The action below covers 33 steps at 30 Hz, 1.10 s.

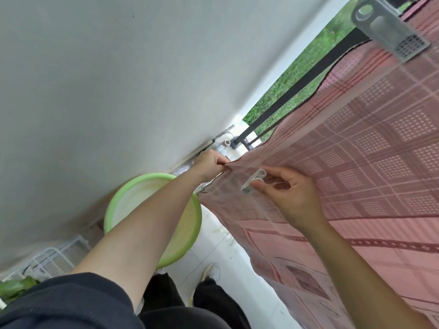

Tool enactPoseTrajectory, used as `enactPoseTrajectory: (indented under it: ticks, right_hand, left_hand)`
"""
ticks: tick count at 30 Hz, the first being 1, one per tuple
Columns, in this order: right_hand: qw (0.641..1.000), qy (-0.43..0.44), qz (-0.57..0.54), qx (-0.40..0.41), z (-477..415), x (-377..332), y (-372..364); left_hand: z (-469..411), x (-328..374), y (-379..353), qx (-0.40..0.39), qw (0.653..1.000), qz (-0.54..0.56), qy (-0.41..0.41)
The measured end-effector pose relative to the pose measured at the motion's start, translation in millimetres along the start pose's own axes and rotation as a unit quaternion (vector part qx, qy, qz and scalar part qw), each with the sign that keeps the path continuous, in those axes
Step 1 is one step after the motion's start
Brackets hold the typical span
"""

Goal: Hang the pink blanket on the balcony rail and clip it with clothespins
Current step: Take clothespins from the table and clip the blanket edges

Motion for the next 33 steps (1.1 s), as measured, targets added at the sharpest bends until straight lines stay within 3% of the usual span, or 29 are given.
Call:
enactPoseTrajectory:
  ticks: [3,5,7,12,15,18,23,26,29,33]
  right_hand:
    - [0.998,0.041,0.044,-0.033,-8.9,-40.3,-3.2]
    - [0.996,0.061,0.049,-0.052,-23.0,-65.5,-8.9]
    - [0.994,0.072,0.053,-0.065,-44.0,-84.7,-19.0]
    - [0.980,0.103,0.158,-0.064,-101.3,-102.9,-51.3]
    - [0.967,0.090,0.225,-0.076,-127.9,-90.5,-69.9]
    - [0.957,0.071,0.268,-0.087,-146.3,-64.7,-88.4]
    - [0.941,0.053,0.322,-0.085,-164.6,-25.1,-112.9]
    - [0.941,0.049,0.323,-0.087,-174.6,-8.4,-122.3]
    - [0.938,0.038,0.333,-0.089,-182.3,2.2,-134.5]
    - [0.928,0.031,0.361,-0.087,-191.2,18.4,-146.4]
  left_hand:
    - [4.8,-8.5,-6.7,0.026,0.994,0.103,0.027]
    - [4.8,-11.5,-11.6,0.040,0.992,0.117,0.028]
    - [6.2,-8.4,-12.7,0.038,0.995,0.088,0.018]
    - [-2.0,-21.5,-23.1,-0.060,0.997,-0.019,-0.047]
    - [-32.1,-83.9,-48.2,-0.077,0.993,-0.092,-0.013]
    - [-22.9,-90.5,-48.4,-0.092,0.987,-0.127,0.022]
    - [-42.3,-121.6,-62.8,-0.130,0.985,-0.095,0.056]
    - [-65.8,-126.8,-67.0,-0.189,0.976,-0.098,0.040]
    - [-81.3,-115.7,-68.5,-0.261,0.964,-0.052,-0.027]
    - [-87.5,-116.2,-57.6,-0.259,0.962,-0.066,-0.052]
Point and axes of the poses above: each hand's wrist, its own z-axis away from the middle knuckle, its own y-axis out of the back of the hand, x = y × z, the point moved 3 cm from there along -z, towards the middle knuckle, and after that the axes turned 9 degrees about -z, right-handed, at the moved point
